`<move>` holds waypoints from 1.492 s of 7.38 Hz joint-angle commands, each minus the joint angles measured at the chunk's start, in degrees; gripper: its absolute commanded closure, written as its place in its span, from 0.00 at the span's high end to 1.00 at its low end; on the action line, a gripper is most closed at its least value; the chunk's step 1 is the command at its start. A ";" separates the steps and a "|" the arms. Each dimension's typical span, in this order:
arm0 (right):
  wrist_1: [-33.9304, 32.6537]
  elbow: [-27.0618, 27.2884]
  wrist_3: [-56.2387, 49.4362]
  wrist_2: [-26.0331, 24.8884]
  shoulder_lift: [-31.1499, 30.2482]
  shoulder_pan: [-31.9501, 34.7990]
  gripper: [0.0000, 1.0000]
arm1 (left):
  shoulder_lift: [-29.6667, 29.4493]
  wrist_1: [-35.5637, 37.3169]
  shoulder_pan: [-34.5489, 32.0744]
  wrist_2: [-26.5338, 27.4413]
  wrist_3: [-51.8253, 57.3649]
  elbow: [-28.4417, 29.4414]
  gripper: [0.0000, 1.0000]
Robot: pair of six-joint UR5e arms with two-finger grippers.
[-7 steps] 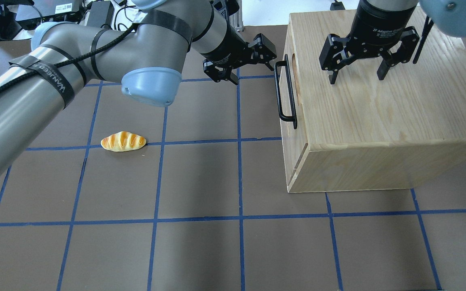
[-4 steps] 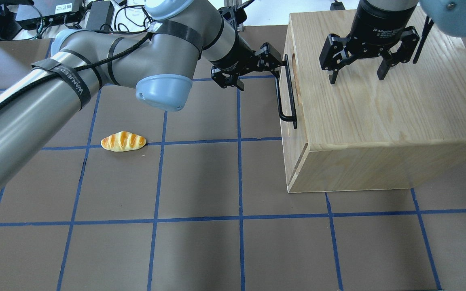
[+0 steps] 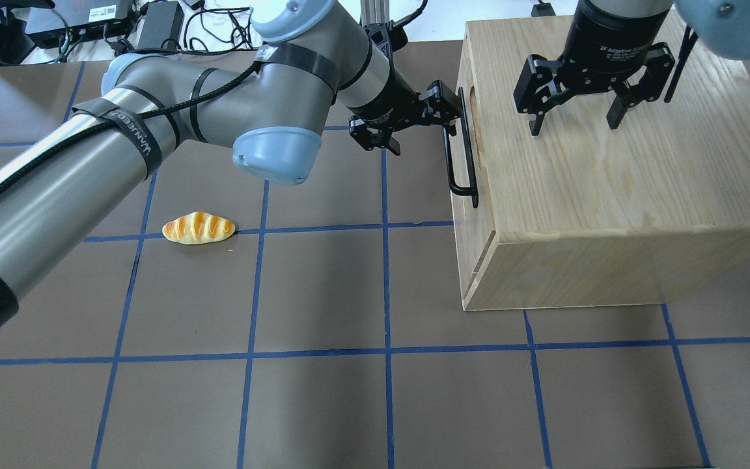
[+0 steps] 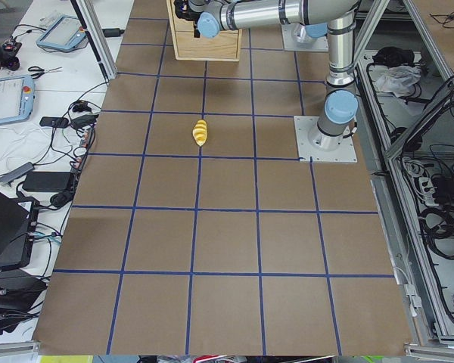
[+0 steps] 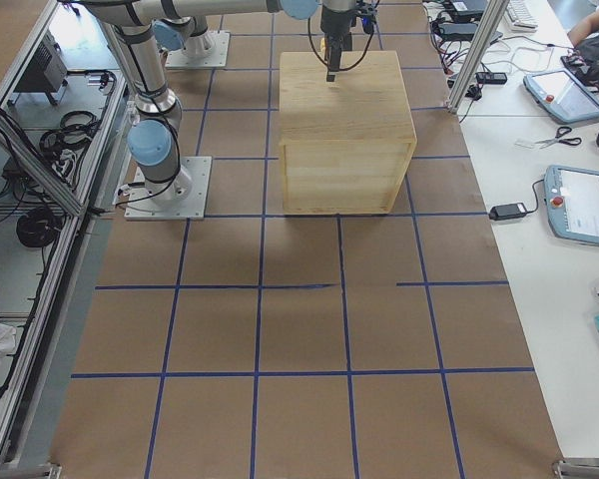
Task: Open upper drawer
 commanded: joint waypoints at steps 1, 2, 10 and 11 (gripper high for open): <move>0.00 -0.03 0.05 0.00 0.00 0.03 1.00 | -0.46 -0.06 -0.04 0.16 1.06 -0.24 1.00; 0.00 -0.03 0.05 0.00 0.00 0.03 1.00 | -0.37 0.02 0.04 0.69 1.16 -0.41 1.00; 0.00 0.05 0.05 0.00 0.00 0.03 1.00 | 2.43 -3.39 0.57 5.96 7.13 -1.82 1.00; 0.00 0.05 0.05 0.00 0.00 0.03 1.00 | 2.96 -5.58 0.75 9.27 10.35 -1.82 1.00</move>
